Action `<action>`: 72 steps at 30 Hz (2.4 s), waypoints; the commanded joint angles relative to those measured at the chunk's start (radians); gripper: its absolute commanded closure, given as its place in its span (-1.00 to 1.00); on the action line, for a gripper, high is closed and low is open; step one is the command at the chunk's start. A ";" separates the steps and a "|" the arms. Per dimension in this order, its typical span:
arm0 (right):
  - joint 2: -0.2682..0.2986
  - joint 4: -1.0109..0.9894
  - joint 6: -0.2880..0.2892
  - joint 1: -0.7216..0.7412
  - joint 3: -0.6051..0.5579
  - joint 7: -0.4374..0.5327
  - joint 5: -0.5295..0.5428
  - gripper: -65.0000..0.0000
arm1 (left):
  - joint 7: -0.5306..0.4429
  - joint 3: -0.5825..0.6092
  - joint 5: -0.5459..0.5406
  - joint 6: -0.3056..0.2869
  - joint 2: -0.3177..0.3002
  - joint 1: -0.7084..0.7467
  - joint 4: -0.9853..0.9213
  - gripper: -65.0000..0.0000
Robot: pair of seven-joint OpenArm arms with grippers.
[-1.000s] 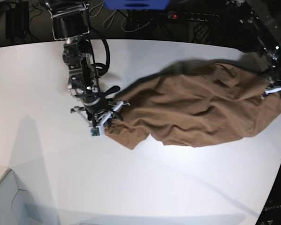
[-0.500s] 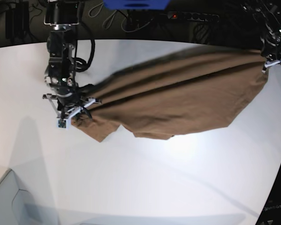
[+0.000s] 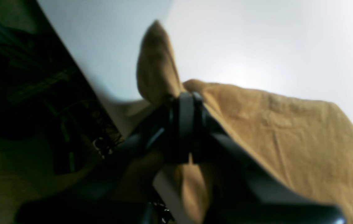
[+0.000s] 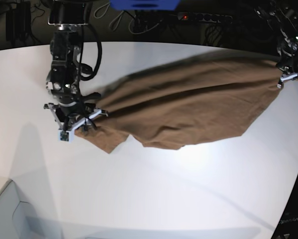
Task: Layout the t-shirt on the table in an organized manner, then fold the t-shirt properly
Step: 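Pull the shirt taut between both grippers, left gripper moving away, then lift the stretched shirt with both grippers and lay it flat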
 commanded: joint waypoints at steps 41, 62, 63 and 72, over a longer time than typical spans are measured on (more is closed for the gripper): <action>-0.109 0.206 0.146 -0.181 -0.134 -0.059 0.113 1.00 | -0.019 0.006 -0.003 -0.001 -0.057 -0.149 0.129 1.00; -0.053 0.042 0.147 0.307 -0.129 -0.121 0.108 0.89 | -0.025 0.179 0.008 0.000 -0.152 -0.455 0.126 1.00; -0.046 -0.024 0.147 0.340 -0.132 -0.121 0.113 0.89 | -0.025 0.191 0.008 0.000 -0.152 -0.458 0.111 1.00; -0.015 -0.330 0.147 0.500 -0.127 -0.118 0.116 0.24 | -0.027 0.197 0.008 0.000 -0.176 -0.463 -0.018 1.00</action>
